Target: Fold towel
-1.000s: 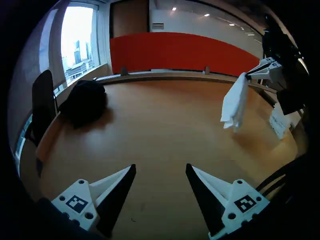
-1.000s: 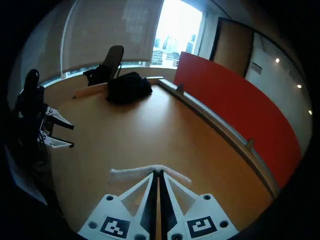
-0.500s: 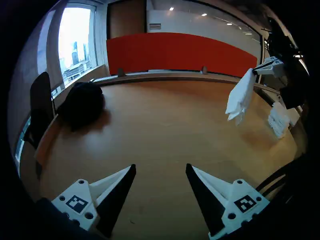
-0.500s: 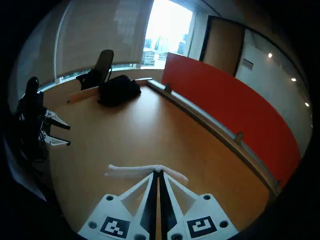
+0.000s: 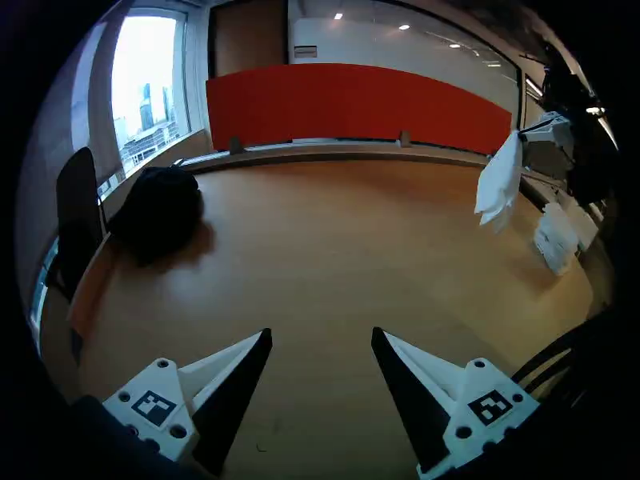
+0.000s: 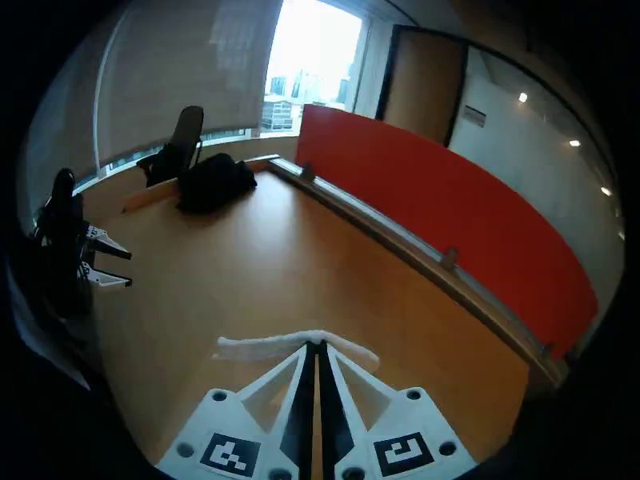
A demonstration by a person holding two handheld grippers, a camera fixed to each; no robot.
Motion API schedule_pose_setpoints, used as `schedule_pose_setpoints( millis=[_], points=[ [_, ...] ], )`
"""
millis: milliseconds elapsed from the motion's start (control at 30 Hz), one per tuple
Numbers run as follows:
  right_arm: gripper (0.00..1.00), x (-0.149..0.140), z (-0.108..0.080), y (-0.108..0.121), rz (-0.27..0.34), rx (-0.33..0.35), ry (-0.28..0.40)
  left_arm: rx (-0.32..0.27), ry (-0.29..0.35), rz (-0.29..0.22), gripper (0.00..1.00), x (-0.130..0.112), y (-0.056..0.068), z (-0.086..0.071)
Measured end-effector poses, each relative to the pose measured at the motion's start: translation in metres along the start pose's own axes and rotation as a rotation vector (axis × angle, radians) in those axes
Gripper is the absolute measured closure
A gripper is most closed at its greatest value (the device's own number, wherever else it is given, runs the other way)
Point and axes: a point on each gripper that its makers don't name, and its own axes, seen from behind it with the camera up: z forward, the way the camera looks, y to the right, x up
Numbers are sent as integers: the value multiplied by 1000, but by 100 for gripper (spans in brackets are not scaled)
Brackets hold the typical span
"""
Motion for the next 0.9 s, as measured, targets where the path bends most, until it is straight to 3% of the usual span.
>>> schedule_pose_setpoints(
  millis=[433, 900],
  points=[
    [97, -31, -38, 60, 11, -76, -56, -8, -13, 20, 8, 2, 9, 6],
    [97, -65, -83, 130, 68, -185, -110, -9, -25, 28, 8, 4, 13, 13]
  ],
)
